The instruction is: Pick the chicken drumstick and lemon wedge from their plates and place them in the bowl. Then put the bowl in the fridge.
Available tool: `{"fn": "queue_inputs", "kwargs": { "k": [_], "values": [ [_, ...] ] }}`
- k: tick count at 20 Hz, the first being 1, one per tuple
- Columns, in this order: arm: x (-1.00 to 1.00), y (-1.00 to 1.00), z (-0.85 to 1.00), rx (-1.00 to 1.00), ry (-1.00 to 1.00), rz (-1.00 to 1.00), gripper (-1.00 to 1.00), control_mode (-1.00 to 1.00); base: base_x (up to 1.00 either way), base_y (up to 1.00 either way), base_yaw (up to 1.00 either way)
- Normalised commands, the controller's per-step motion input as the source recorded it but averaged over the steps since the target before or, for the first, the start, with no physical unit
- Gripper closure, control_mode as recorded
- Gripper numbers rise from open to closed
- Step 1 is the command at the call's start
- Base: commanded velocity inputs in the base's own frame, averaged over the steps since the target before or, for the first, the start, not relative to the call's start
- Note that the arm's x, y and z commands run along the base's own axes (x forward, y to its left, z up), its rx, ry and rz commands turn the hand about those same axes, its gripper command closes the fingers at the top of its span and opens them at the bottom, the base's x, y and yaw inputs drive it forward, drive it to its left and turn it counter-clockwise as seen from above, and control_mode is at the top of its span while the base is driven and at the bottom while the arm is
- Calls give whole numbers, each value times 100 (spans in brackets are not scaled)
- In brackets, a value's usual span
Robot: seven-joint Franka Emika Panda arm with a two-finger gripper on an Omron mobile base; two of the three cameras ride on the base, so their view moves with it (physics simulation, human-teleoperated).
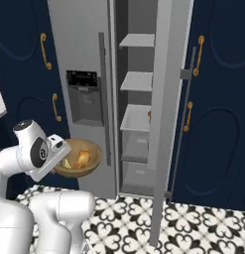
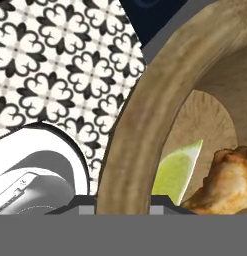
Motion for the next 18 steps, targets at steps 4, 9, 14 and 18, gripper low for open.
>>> {"fn": "queue_inputs", "kwargs": {
  "k": [4, 9, 14, 18],
  "values": [
    [0, 0, 0, 0, 0, 0, 100, 100, 29, -5, -9],
    [0, 0, 0, 0, 0, 0, 100, 100, 28, 0, 1],
    [0, 0, 0, 0, 0, 0, 100, 100, 82, 0, 2],
    [0, 0, 0, 0, 0, 0, 100, 100, 81, -1, 0]
  ]
}}
